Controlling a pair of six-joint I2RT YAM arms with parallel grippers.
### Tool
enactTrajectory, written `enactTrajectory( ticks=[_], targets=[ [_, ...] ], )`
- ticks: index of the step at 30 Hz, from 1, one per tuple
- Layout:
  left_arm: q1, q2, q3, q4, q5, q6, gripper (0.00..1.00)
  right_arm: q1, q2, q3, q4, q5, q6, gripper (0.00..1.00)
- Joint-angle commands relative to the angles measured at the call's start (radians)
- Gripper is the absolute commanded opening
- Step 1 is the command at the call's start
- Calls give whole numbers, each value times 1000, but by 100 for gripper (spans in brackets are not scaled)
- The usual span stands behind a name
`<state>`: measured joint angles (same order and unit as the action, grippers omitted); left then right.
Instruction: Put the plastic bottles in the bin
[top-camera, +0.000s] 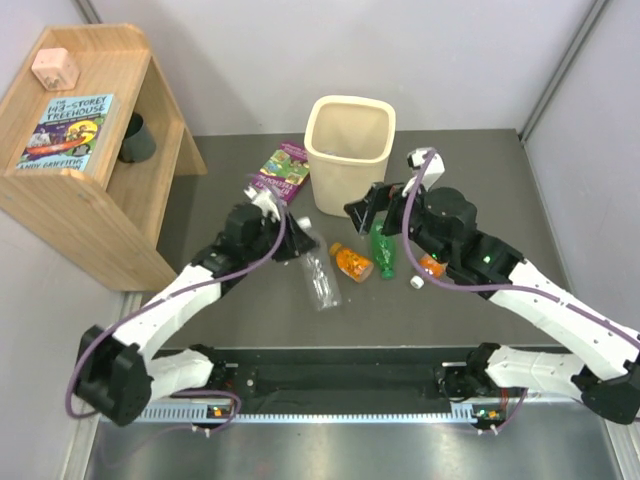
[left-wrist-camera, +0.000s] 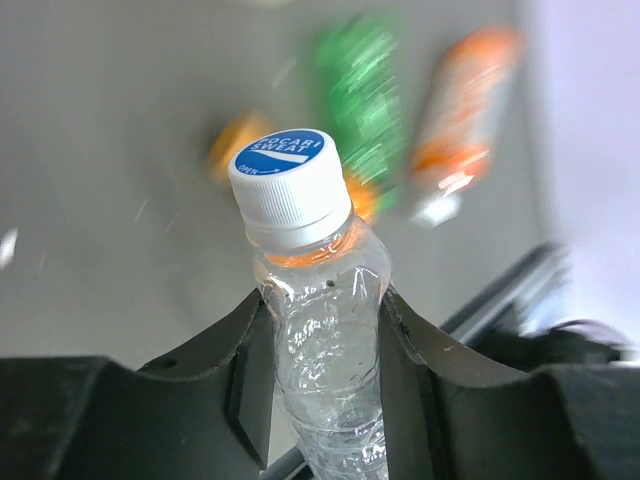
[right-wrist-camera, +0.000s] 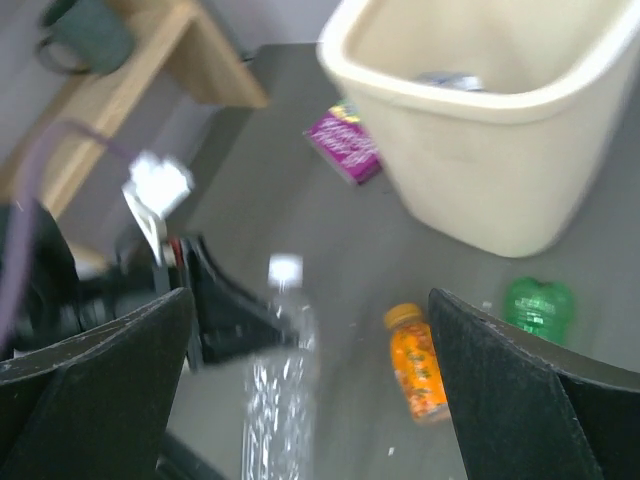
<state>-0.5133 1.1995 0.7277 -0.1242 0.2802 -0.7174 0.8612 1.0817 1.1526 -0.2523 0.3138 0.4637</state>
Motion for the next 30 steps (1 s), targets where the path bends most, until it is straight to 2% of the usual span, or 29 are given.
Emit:
enactTrajectory(
  ticks=[1,3,7,12,17,18,19,21,22,24,25,26,27,28,30],
  targets=[
    [61,-133,98,145,95,-11,4,7,-89,-82,116,-255,-16,100],
    [94,-140,134,211,106,-77,0,4,-91,-112,146,-307,3,100],
    [107,-95,182,372,165,-145,0,7,-51,-123,166,-398,50,100],
    [107,-3,251,463,327,-174,0,9,10,-126,232,-466,93,100],
    [107,-23,245,494,352,-172,0,10,96,-87,231,-505,98,98],
    [107,-31,246,492,364,-168,0,10,118,-74,226,-512,101,96],
    [107,-32,249,491,370,-163,0,10,127,-70,225,-518,101,87],
    [107,-43,257,472,372,-151,0,10,144,-57,197,-524,96,76],
    [107,-47,259,469,367,-146,0,10,158,-51,186,-525,90,63],
    [108,-55,266,446,363,-133,2,12,156,-48,173,-518,84,55],
    [107,-55,271,430,349,-117,12,12,147,-51,182,-512,82,49],
    [107,-55,277,410,331,-108,39,10,138,-54,189,-504,81,48],
    [107,-57,292,334,300,-99,84,12,120,-53,202,-481,73,47],
    [108,-58,300,290,218,-80,99,10,109,-47,205,-464,66,45],
    [117,-80,302,206,140,-71,99,9,89,-1,188,-397,27,33]
  ],
)
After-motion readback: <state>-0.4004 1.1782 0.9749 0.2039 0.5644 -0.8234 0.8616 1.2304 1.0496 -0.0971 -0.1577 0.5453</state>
